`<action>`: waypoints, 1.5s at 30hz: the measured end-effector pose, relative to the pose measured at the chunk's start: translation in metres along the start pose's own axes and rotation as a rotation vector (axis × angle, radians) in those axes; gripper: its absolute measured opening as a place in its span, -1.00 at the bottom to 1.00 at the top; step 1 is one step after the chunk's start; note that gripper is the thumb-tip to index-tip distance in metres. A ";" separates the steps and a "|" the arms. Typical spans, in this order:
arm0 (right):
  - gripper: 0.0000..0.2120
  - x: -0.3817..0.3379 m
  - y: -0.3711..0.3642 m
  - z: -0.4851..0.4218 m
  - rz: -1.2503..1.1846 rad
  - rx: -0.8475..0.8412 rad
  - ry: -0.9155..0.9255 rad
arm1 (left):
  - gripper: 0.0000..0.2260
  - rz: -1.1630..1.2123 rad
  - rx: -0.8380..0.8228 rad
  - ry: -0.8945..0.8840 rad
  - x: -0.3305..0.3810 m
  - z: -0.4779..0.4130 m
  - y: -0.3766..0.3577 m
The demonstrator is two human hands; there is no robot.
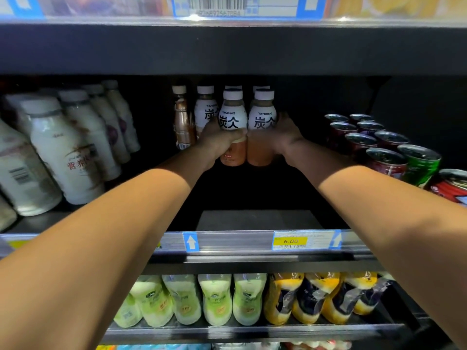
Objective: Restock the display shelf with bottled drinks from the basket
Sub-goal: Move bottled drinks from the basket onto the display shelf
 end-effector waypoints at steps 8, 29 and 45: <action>-0.26 0.000 0.001 0.005 -0.026 0.013 0.000 | -0.52 -0.101 0.013 0.018 0.005 0.010 0.000; -0.75 -0.018 0.147 0.306 1.073 0.356 0.179 | -0.60 -0.974 -0.508 -0.729 0.148 0.260 -0.101; -0.68 0.279 0.372 0.556 1.054 0.377 -1.109 | -0.82 -0.804 -1.398 -1.126 0.082 0.511 -0.470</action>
Point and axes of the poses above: each hand's wrist, its own z-axis away from the middle knuckle, its own y-axis out of the back of the hand, x = y × z, the point moved 6 cm from there along -z, towards the middle knuckle, and after that the axes turned 4 degrees about -y, right-handed, at the moved point
